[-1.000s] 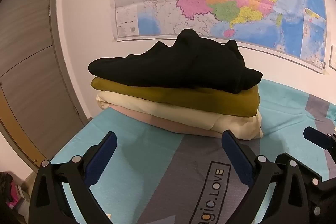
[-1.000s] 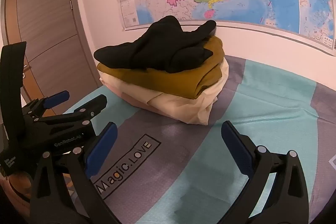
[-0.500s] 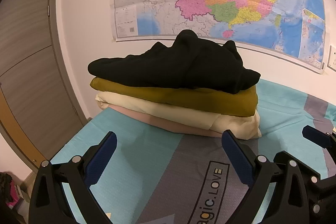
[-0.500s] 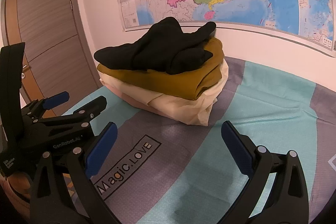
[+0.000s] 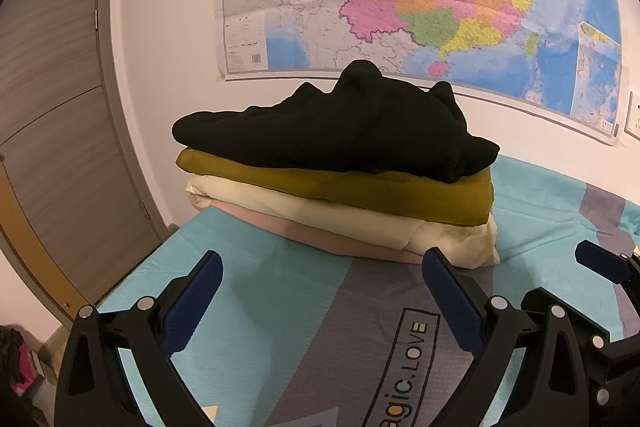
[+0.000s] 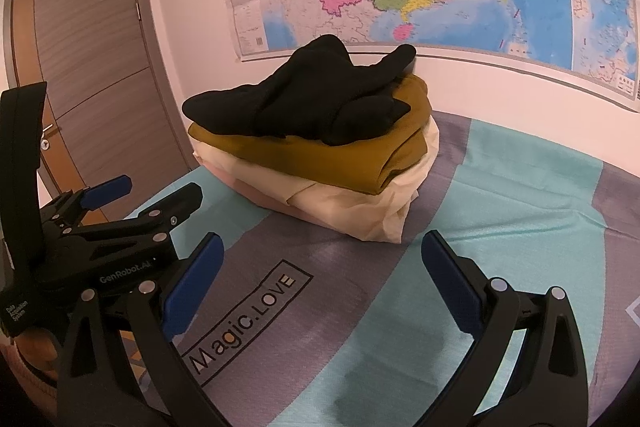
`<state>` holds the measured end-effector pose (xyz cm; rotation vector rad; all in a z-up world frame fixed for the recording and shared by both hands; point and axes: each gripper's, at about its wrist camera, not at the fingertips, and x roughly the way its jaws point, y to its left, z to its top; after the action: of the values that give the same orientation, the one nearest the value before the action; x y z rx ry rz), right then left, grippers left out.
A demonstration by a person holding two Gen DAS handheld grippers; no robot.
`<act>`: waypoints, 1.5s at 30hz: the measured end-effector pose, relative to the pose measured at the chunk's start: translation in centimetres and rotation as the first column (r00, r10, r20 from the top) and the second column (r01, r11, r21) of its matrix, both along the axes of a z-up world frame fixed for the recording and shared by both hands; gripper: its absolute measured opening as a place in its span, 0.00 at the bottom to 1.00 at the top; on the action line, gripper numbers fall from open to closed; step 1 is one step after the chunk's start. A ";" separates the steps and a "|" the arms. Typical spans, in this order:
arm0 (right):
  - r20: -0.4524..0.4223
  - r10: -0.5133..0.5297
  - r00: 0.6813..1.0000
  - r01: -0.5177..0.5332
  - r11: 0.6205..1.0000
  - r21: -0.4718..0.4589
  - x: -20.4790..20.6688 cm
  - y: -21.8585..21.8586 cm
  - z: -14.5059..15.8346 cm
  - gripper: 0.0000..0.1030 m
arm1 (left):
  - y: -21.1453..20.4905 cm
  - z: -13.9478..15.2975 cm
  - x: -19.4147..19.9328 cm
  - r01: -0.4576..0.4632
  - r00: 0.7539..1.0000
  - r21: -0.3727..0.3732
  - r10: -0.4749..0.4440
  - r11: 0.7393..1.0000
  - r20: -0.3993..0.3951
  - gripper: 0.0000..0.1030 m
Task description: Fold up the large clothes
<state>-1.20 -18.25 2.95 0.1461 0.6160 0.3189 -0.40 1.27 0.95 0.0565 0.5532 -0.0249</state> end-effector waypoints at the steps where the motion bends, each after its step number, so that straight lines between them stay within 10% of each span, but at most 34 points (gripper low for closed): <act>1: 0.001 -0.001 1.000 0.001 1.000 -0.002 -0.1 0.1 0.0 0.95 | 0.0 0.0 0.0 0.000 1.000 0.000 0.000 1.000 0.001 0.94; 45: -0.014 0.003 1.000 -0.003 1.000 0.005 0.0 0.3 0.2 0.95 | 0.2 -0.4 -0.4 0.000 1.000 0.009 0.000 1.000 0.008 0.94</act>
<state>-1.23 -18.00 3.10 0.1526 0.6288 0.3231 -0.77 1.51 0.59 0.0655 0.5457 -0.0225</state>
